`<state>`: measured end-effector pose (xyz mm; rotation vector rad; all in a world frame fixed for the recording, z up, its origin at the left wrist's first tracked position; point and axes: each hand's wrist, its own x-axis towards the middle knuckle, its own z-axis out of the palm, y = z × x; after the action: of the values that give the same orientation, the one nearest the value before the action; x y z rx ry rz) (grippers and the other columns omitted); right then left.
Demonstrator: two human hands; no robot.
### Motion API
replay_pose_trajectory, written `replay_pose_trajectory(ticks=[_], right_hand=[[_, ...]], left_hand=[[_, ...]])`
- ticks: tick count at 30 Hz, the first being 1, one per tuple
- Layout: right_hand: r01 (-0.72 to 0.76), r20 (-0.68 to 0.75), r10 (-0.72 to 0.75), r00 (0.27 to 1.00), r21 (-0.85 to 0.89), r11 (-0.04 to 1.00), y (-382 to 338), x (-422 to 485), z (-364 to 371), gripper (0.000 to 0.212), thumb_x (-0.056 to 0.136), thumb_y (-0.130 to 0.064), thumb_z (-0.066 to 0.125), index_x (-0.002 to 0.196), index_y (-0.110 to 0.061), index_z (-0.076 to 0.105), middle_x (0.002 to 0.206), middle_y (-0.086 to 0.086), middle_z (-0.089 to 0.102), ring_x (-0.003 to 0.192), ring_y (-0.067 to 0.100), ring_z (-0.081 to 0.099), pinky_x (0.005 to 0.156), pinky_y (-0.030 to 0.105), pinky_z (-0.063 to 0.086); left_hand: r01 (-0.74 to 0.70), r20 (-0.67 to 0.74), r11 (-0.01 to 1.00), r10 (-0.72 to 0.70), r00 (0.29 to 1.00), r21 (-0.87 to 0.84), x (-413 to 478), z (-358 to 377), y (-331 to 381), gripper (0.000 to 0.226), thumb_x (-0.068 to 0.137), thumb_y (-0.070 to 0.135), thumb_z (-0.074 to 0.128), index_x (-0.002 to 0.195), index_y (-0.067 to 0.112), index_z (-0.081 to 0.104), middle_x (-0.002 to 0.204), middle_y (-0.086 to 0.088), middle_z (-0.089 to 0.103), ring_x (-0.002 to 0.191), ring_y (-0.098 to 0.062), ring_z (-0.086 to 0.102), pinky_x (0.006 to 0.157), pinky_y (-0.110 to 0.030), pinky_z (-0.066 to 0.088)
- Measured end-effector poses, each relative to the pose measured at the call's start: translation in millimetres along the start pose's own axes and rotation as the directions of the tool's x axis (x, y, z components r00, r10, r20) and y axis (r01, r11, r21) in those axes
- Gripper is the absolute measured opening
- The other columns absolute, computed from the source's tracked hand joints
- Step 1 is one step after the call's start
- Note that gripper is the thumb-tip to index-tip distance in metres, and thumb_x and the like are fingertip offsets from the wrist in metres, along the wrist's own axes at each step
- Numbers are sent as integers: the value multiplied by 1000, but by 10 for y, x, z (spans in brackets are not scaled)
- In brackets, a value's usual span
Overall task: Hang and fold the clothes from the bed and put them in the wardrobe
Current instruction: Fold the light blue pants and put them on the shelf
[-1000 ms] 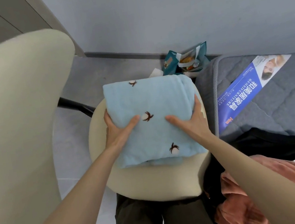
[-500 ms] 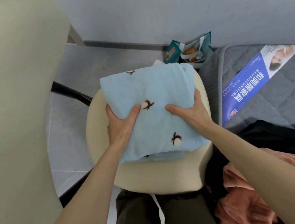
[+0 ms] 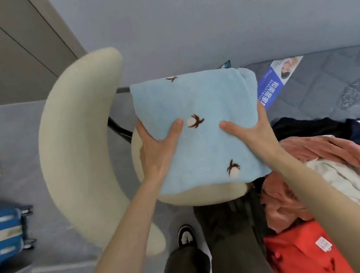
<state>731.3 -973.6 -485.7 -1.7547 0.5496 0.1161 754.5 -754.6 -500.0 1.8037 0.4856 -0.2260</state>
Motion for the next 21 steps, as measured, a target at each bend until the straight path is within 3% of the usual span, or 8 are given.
replay_pose_trajectory(ticks=[4, 7, 10, 15, 19, 21], right_hand=[[59, -33, -57, 998, 54, 997, -261, -608, -156, 86, 58, -51, 86, 128, -43, 37, 115, -28, 57, 99, -9, 60, 86, 28, 52], [120, -41, -117, 992, 66, 991, -437, -1021, -295, 87, 64, -47, 85, 134, -39, 33, 120, -26, 54, 103, -9, 58, 81, 21, 50], [163, -48, -160, 986, 78, 984, -554, -1395, -420, 87, 68, -42, 84, 137, -34, 32, 121, -25, 52, 104, -9, 57, 79, 17, 49], [219, -2, -220, 976, 86, 972, -579, -1978, -568, 85, 69, -41, 84, 136, -32, 32, 124, -21, 51, 109, -5, 56, 84, 20, 49], [252, 60, -257, 965, 71, 965, -478, -2462, -602, 90, 62, -49, 84, 135, -34, 34, 123, -25, 52, 109, -7, 55, 88, 23, 47], [261, 107, -266, 958, 57, 964, -397, -2736, -590, 90, 59, -53, 84, 133, -37, 34, 116, -34, 53, 105, -12, 55, 91, 26, 47]], left_hand=[[-93, 35, 995, 93, 995, -22, -480, -260, 307, 98, 62, 69, 70, 141, 36, 24, 114, 33, 49, 109, -2, 55, 98, -39, 47], [-163, 19, 986, 164, 986, -35, -857, -406, 512, 94, 67, 61, 73, 142, 30, 26, 120, 26, 52, 111, 1, 54, 99, -33, 45], [-217, -13, 976, 217, 976, -26, -1246, -521, 636, 87, 73, 55, 73, 142, 28, 29, 116, 31, 49, 108, 4, 52, 93, -25, 43], [-204, -28, 977, 203, 979, -61, -1954, -726, 584, 84, 70, 65, 70, 137, 41, 26, 116, 36, 49, 101, 15, 50, 79, -14, 40], [-185, -111, 979, 174, 978, -90, -2571, -932, 389, 83, 68, 65, 70, 136, 41, 28, 122, 30, 51, 112, 1, 53, 94, -26, 42], [-179, -164, 979, 161, 973, -102, -2910, -1069, 245, 82, 67, 65, 71, 134, 40, 31, 119, 30, 52, 110, 2, 54, 92, -25, 43]])
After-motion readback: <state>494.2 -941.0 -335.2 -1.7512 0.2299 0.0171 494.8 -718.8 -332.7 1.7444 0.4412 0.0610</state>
